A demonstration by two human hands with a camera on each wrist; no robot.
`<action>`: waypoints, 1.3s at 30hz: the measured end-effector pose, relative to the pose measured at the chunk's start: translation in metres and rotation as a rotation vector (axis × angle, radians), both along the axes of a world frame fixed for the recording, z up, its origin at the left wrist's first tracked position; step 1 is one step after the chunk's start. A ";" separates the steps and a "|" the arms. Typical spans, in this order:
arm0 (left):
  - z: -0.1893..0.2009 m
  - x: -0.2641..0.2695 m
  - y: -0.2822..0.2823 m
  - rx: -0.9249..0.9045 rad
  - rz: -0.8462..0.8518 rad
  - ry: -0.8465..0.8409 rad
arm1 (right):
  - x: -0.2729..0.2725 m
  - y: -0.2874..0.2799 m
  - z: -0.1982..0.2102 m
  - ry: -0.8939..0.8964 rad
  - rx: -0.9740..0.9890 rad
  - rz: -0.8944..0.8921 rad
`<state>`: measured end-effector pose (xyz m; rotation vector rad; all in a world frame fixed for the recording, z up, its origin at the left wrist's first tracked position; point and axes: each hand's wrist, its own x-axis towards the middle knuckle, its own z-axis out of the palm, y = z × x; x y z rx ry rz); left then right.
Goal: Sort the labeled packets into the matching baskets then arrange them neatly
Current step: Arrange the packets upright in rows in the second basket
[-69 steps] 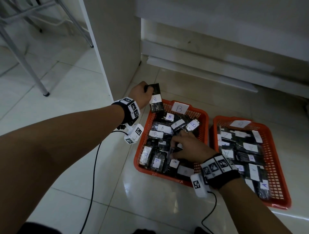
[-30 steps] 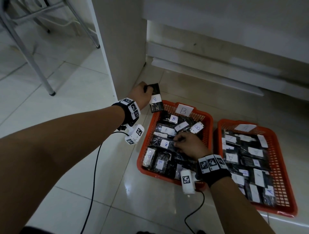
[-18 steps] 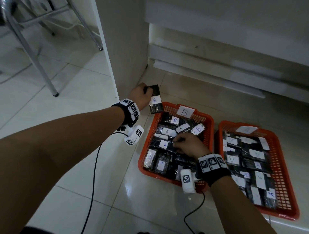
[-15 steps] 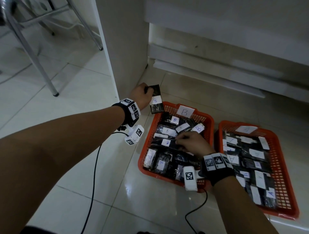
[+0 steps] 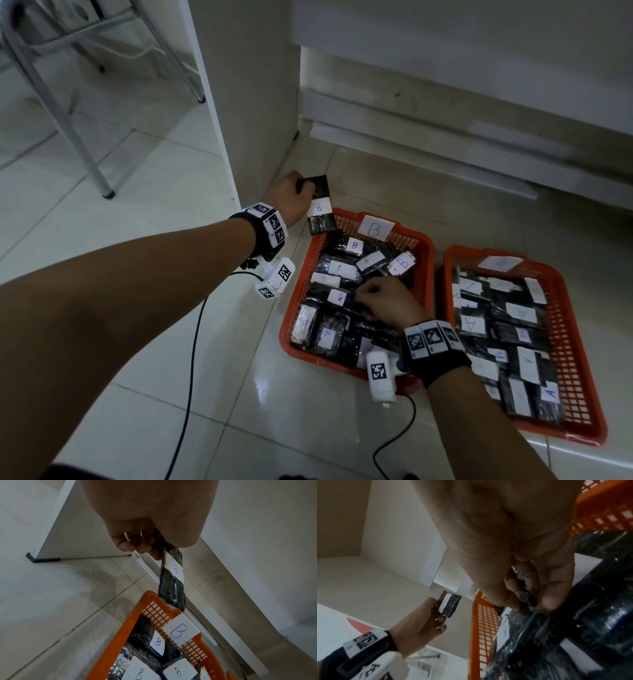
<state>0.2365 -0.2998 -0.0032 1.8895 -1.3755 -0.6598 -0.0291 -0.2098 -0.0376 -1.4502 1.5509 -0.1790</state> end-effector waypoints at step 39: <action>-0.006 0.006 0.002 0.006 0.022 0.034 | 0.034 -0.030 0.001 0.282 -0.403 0.358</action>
